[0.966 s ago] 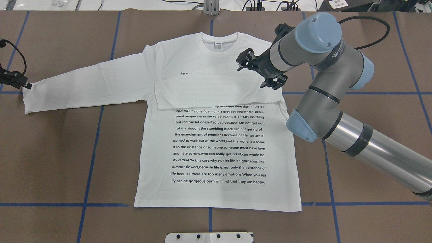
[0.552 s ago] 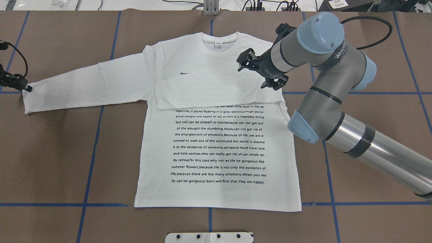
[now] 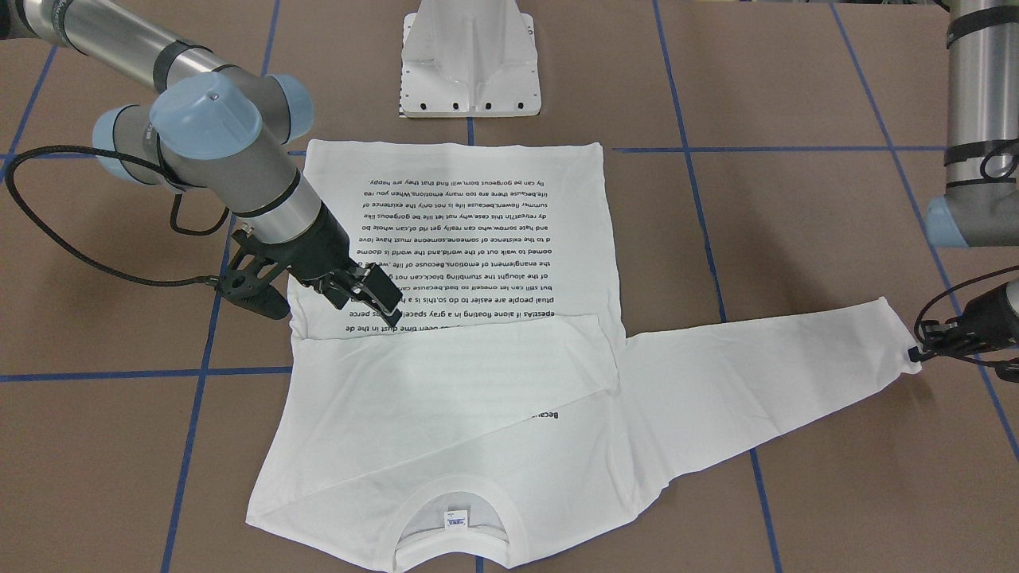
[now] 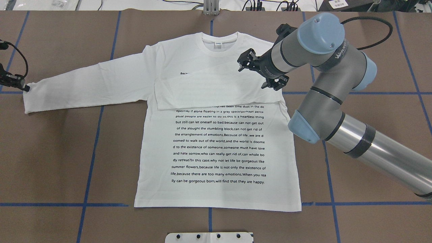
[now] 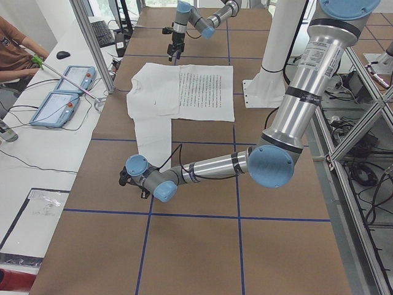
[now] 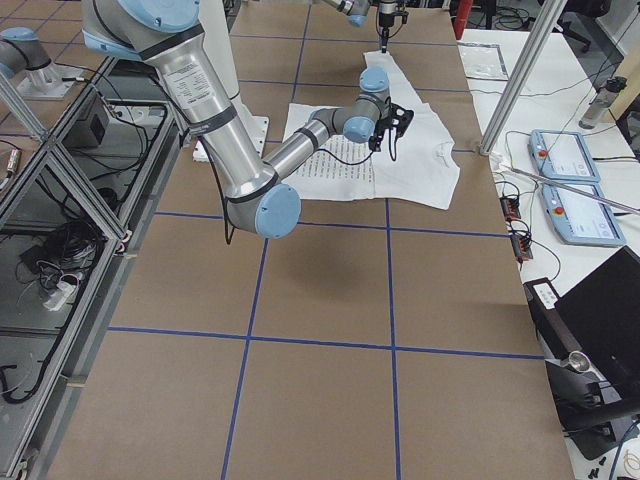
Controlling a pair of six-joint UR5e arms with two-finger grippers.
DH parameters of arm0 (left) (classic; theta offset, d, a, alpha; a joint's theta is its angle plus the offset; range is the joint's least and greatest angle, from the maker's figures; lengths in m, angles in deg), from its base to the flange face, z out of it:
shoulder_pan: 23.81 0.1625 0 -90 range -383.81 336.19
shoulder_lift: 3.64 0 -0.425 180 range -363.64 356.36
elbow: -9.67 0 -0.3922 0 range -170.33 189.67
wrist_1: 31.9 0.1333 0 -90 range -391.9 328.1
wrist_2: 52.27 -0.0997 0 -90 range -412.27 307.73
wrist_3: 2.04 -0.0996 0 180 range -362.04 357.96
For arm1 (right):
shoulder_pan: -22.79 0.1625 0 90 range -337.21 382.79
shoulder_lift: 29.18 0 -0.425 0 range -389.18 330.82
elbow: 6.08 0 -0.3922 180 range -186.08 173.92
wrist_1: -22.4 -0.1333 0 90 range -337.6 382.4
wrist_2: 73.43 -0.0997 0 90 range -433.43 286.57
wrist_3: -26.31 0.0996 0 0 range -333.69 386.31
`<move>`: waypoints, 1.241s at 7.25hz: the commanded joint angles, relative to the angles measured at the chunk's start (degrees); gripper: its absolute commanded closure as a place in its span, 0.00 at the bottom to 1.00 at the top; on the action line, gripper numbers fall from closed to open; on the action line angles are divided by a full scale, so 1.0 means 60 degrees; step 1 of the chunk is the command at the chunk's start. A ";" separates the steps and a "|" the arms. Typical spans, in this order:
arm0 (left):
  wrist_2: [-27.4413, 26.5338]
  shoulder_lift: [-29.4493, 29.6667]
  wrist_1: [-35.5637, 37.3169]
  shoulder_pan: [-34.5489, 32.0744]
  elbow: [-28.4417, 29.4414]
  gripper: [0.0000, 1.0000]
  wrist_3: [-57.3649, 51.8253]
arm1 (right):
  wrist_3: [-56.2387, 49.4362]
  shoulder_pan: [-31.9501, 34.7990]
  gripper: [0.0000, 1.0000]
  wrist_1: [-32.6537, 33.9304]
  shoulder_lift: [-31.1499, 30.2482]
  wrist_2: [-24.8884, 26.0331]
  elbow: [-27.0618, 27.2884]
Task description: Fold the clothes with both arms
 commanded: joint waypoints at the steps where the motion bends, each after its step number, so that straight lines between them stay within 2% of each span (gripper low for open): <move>1: 0.0960 -0.0013 0.0124 0.0000 -0.0662 1.00 0.0289 | -0.0103 0.0198 0.01 -0.0015 -0.0024 -0.0117 0.0004; 2: 0.1418 0.0001 0.0155 0.0000 -0.1290 1.00 0.1103 | -0.0162 0.0519 0.01 -0.0058 -0.0242 -0.0452 0.0019; 3: 0.1451 0.0059 0.0112 0.0014 -0.2181 1.00 0.2242 | -0.0743 0.1001 0.00 -0.0059 -0.0679 -0.0948 0.0236; 4: 0.1626 0.0089 0.0053 0.0290 -0.3147 1.00 0.3573 | -0.1532 0.1499 0.00 -0.0059 -0.1322 -0.1403 0.0470; 6: 0.1380 0.0365 0.0067 0.1372 -0.4864 1.00 0.6239 | -0.3537 0.2466 0.00 -0.0088 -0.2509 -0.2166 0.0517; 7: 0.0566 0.0802 0.0082 0.2044 -0.5320 1.00 0.7485 | -0.4518 0.2935 0.00 -0.0088 -0.3095 -0.2358 0.0502; 8: -0.0051 0.1300 0.0082 0.2703 -0.5499 1.00 0.8440 | -0.5311 0.3316 0.00 -0.0088 -0.3565 -0.2490 0.0502; 9: -0.1029 0.2059 0.0082 0.3580 -0.5501 1.00 0.9320 | -0.5943 0.3567 0.00 -0.0088 -0.3947 -0.2506 0.0488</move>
